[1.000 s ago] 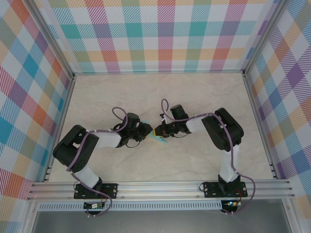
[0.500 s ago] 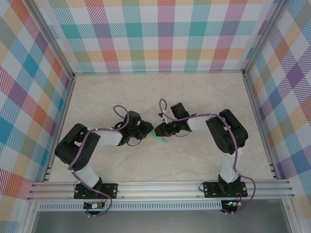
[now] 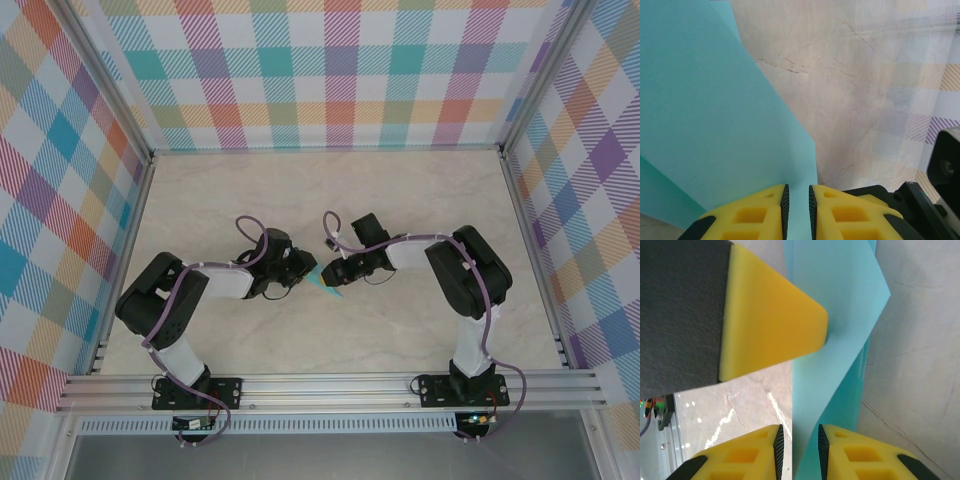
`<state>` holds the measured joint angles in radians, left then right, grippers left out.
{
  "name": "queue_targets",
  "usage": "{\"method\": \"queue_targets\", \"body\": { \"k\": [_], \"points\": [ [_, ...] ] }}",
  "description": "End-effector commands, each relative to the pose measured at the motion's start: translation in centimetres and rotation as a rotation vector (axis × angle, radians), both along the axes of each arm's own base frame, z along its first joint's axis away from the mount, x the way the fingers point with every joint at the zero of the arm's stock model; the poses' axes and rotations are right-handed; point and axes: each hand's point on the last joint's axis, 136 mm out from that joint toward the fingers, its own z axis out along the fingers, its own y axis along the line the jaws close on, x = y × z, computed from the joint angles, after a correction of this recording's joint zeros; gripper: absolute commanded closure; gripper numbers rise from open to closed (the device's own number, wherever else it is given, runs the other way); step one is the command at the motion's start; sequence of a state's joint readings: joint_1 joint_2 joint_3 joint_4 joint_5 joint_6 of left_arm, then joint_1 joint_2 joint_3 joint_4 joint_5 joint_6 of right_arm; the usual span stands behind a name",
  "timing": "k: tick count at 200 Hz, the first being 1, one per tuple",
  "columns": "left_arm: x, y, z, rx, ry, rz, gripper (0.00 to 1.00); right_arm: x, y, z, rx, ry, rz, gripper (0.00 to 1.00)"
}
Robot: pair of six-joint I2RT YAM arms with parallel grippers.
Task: Fold a paper plane with a square sheet of paper (pick it up from the middle)
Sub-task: Fold the wing for the fifth time at the center of the table.
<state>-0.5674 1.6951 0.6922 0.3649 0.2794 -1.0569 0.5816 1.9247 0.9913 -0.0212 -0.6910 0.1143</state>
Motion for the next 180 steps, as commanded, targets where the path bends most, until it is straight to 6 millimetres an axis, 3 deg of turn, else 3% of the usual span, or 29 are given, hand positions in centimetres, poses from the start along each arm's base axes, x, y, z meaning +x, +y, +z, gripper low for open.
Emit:
{"method": "queue_targets", "body": {
  "k": [1,126,180],
  "points": [
    [0.2,-0.4,0.0,0.012,0.001,-0.017,0.8,0.2,-0.1,0.2,-0.002,-0.034,0.032,0.74],
    [0.5,-0.5,0.1,0.016,-0.002,-0.021,0.81,-0.4,0.6,-0.4,-0.007,-0.029,0.074,0.81],
    [0.4,-0.2,1.4,0.012,-0.029,-0.021,0.81,-0.6,1.0,0.3,0.022,-0.002,0.076,1.0]
  ]
}}
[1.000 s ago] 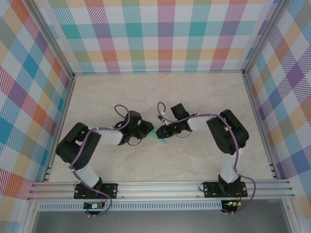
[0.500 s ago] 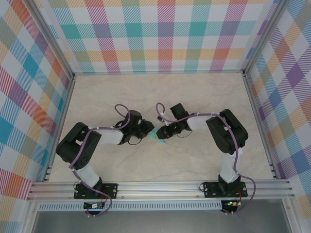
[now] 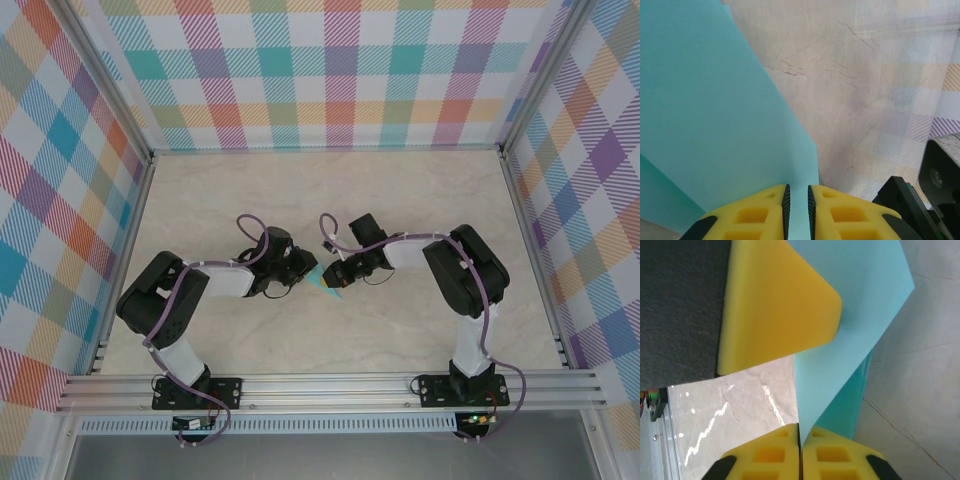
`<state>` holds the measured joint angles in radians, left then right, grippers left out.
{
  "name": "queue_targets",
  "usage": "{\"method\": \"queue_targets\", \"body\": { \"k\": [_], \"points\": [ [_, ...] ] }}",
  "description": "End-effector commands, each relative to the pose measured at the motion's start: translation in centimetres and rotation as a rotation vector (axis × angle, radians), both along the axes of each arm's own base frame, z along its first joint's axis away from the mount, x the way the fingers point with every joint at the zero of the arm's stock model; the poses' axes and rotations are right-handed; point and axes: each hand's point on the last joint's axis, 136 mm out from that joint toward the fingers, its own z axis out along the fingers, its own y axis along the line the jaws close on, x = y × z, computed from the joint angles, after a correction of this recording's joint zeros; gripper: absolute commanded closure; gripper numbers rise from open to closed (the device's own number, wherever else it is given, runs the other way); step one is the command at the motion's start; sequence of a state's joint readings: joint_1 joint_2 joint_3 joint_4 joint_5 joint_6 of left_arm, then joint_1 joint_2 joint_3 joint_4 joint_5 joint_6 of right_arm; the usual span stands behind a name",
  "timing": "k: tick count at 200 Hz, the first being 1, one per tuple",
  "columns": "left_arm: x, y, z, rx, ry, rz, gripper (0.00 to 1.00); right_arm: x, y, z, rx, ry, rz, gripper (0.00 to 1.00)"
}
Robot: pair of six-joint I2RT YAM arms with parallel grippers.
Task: Fold a paper plane with a square sheet of paper (pick it up from the middle)
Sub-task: Fold the wing for the fifth time at the center of the table.
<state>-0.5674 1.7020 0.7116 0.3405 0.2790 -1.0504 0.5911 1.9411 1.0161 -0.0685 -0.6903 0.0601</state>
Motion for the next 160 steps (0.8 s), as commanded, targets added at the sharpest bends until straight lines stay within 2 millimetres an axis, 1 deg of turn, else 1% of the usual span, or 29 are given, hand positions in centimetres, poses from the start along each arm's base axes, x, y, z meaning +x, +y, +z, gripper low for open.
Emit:
{"method": "queue_targets", "body": {
  "k": [1,35,57,76,110,141,160],
  "points": [
    [0.2,0.0,1.5,0.002,-0.035,-0.017,0.81,-0.2,0.8,0.7,0.039,0.01,0.033,1.0],
    [-0.5,0.9,2.8,0.014,-0.071,-0.017,0.8,-0.5,1.5,1.5,0.086,0.093,0.025,1.0],
    [-1.2,1.5,3.2,0.015,-0.086,-0.016,0.79,-0.7,1.9,1.8,0.11,0.152,0.014,1.0],
    [-1.7,1.7,2.9,0.007,-0.082,-0.017,0.79,-0.9,2.1,1.8,0.118,0.199,0.006,1.0],
    [-2.3,1.5,2.2,-0.018,-0.072,-0.03,0.79,-0.8,2.4,1.9,0.126,0.245,-0.003,1.0],
    [-2.4,0.9,2.3,-0.042,-0.079,-0.051,0.79,-0.8,2.4,1.2,0.103,0.281,-0.017,1.0],
    [-2.3,0.8,2.0,-0.04,-0.074,-0.055,0.79,-0.8,2.2,0.7,0.083,0.293,-0.026,1.0]
  ]
}}
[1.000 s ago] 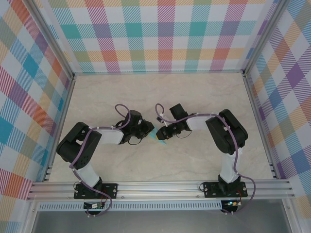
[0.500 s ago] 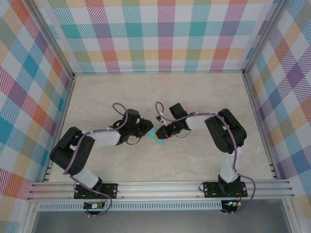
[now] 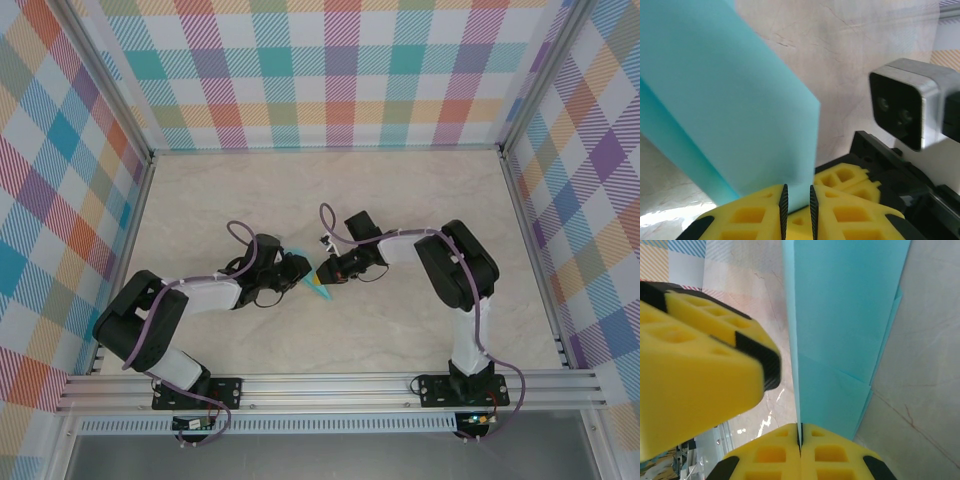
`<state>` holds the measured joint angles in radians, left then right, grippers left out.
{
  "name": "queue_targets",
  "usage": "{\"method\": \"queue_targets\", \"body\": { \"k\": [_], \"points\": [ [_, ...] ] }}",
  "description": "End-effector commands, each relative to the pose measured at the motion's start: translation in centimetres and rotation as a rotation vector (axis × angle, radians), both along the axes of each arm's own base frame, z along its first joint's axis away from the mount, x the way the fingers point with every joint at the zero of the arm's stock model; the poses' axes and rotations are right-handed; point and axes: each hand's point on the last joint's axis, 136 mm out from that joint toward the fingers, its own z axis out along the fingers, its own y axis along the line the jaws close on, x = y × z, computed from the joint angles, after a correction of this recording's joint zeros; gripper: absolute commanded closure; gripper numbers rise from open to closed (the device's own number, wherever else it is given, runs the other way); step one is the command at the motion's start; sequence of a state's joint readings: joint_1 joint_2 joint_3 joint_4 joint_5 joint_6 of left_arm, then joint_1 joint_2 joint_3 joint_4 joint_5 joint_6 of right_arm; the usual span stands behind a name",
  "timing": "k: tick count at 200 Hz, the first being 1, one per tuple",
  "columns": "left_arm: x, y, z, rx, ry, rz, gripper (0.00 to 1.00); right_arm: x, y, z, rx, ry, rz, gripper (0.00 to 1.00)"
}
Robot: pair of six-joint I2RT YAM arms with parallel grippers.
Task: Fold a paper plane with a square sheet of paper (pick it up from the middle)
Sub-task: Fold the wing for the fifth time at the center of the table.
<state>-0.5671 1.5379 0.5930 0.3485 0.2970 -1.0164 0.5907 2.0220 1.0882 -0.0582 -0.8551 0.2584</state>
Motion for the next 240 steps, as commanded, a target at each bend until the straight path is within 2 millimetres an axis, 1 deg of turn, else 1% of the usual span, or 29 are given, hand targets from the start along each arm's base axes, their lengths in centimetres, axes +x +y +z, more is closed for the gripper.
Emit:
{"method": "queue_targets", "body": {
  "k": [1,55,83,119,143,186,240],
  "points": [
    [0.2,-0.5,-0.1,-0.017,-0.014,-0.021,0.79,-0.4,0.3,-0.2,-0.002,0.053,0.012,1.0],
    [0.2,-1.0,-1.2,-0.015,0.005,-0.035,0.8,-0.5,-0.1,-1.4,-0.055,0.08,0.003,1.0],
    [0.1,-0.8,-2.0,-0.001,0.022,-0.032,0.8,-0.6,-0.3,-1.8,-0.078,0.085,0.0,1.0],
    [0.2,-0.6,-2.5,0.018,0.033,-0.023,0.8,-0.6,-0.4,-2.2,-0.096,0.096,-0.001,0.97],
    [0.0,-0.2,-3.2,0.04,0.052,-0.012,0.81,-0.6,-0.4,-1.9,-0.093,0.094,0.0,0.94],
    [-0.1,0.1,-3.7,0.057,0.064,0.002,0.81,-0.8,-0.2,-0.1,-0.068,0.108,0.008,0.86],
    [-0.2,0.4,-3.9,0.065,0.07,0.01,0.81,-1.2,-0.6,0.2,-0.086,0.128,0.008,0.83]
  ]
}}
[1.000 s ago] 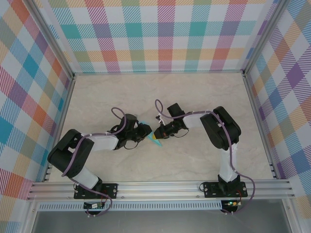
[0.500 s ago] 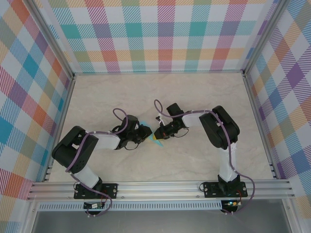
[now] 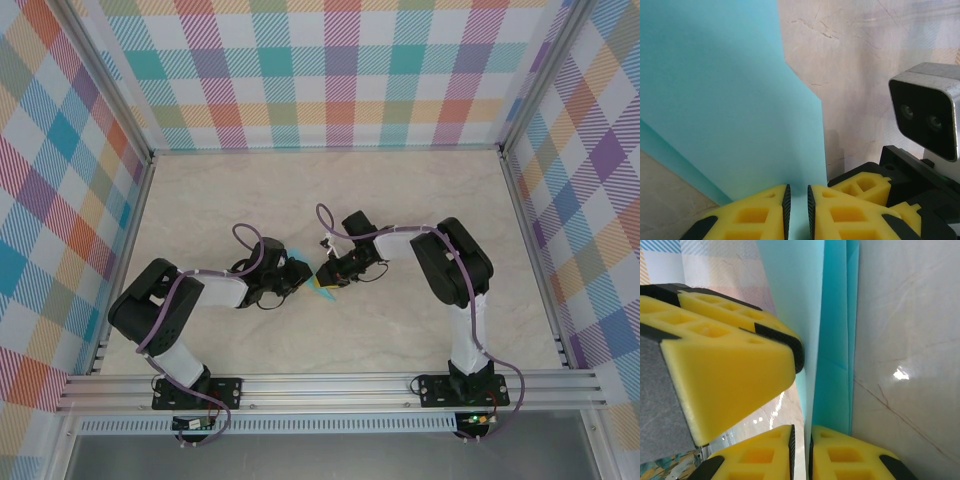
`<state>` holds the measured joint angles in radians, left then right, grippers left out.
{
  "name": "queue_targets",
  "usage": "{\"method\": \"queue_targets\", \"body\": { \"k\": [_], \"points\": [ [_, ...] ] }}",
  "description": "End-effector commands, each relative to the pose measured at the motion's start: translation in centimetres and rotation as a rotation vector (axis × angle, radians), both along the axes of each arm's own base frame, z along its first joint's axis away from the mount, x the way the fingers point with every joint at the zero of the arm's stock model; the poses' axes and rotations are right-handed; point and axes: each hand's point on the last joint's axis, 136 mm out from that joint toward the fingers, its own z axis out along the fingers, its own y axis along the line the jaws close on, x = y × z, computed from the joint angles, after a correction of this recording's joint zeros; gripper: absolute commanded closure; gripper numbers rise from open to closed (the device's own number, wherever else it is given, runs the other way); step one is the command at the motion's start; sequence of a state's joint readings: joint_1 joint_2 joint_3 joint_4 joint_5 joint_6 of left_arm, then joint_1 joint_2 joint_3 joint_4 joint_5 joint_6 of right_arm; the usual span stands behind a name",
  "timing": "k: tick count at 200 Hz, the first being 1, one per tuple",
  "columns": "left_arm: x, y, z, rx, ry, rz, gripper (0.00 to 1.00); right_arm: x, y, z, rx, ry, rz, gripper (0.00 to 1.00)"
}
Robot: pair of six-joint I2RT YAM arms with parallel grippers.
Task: Fold a paper plane with a square sheet of paper (pick it up from the middle)
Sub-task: Fold the wing for the fifth time at the center of the table.
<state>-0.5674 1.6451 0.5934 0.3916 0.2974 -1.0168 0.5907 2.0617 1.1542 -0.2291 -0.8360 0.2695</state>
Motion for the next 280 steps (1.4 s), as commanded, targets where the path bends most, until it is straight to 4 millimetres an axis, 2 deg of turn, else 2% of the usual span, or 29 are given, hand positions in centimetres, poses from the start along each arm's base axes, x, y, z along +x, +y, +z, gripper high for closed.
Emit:
{"method": "queue_targets", "body": {
  "k": [1,89,133,157,190,245,280],
  "points": [
    [-0.2,0.4,-0.7,0.032,0.015,0.009,0.81,-0.6,0.0,1.4,0.012,0.01,0.021,0.83],
    [-0.4,0.9,-1.1,0.054,0.029,0.024,0.82,-0.8,-0.4,-1.0,-0.053,0.05,0.02,0.93],
    [-0.5,1.1,-1.5,0.064,0.043,0.036,0.82,-0.6,-0.3,1.0,-0.032,0.018,0.026,0.87],
    [-0.5,1.2,-1.7,0.067,0.049,0.038,0.81,-0.9,-0.7,1.3,-0.047,0.012,0.034,0.86],
    [-0.5,1.2,-1.9,0.073,0.056,0.039,0.82,-1.4,-1.1,0.5,-0.07,0.028,0.037,0.86],
    [-0.6,1.3,-2.2,0.081,0.068,0.04,0.82,-1.4,-1.8,-1.4,-0.144,0.055,0.027,0.92],
    [-0.6,1.2,-2.3,0.081,0.074,0.035,0.82,-0.8,-1.5,1.0,-0.125,0.019,0.004,0.82]
  ]
}}
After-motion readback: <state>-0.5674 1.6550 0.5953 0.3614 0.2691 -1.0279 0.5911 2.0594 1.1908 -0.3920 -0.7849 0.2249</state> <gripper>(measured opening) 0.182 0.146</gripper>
